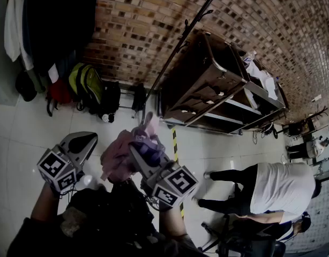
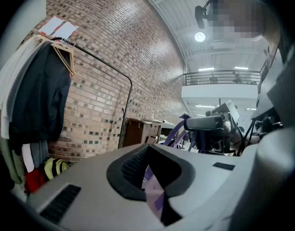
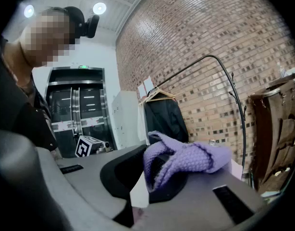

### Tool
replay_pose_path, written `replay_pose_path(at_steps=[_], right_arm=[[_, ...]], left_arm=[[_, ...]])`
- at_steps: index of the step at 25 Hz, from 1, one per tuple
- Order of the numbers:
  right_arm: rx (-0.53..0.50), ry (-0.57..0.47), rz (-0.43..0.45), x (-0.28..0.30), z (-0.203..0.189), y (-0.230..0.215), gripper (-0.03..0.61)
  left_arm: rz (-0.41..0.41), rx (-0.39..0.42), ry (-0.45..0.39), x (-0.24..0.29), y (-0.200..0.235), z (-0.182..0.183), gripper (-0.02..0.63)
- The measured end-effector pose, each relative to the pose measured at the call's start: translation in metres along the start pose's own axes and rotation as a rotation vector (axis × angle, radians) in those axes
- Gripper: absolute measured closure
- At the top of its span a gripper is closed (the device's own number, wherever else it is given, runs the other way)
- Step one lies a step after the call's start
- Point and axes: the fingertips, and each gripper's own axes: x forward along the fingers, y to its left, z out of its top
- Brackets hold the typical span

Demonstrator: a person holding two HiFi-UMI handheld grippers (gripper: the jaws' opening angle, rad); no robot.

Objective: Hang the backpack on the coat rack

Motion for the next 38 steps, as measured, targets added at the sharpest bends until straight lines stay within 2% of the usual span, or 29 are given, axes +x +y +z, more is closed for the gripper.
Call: replay_pose_path(at_steps=[7,14,18,23,32,38], right_arm=[[0.107,0.029,0.056,0.032,-0.017,-0.053,0.566],[0.167,0.064,0.155,0.076,0.001,-0.136,0.566],[0.160,0.095,0.207,0.096,0.008,-0.184,0.567],[0.098,0.099,0.232,0.115,0.025,-0.242,0.566],[0.032,0.138,0.252,0.130,0.068,-0.340,0.567],[-0.027,0.147,0.273,0.147,0.089,-0.388,0.567]], left_arm=[[0.065,-0.006,-0.020,0.036,0.039,-0.003,0.574],[0.124,-0.022,-0.016,0.121,0.094,0.014,0.574],[0.149,-0.025,-0.033,0.177,0.119,0.027,0.574],[0.171,-0.019,-0.032,0.231,0.145,0.040,0.574],[0.186,-0.002,-0.023,0.328,0.157,0.070,0.574],[0.198,0.014,-0.038,0.371,0.169,0.088,0.574]])
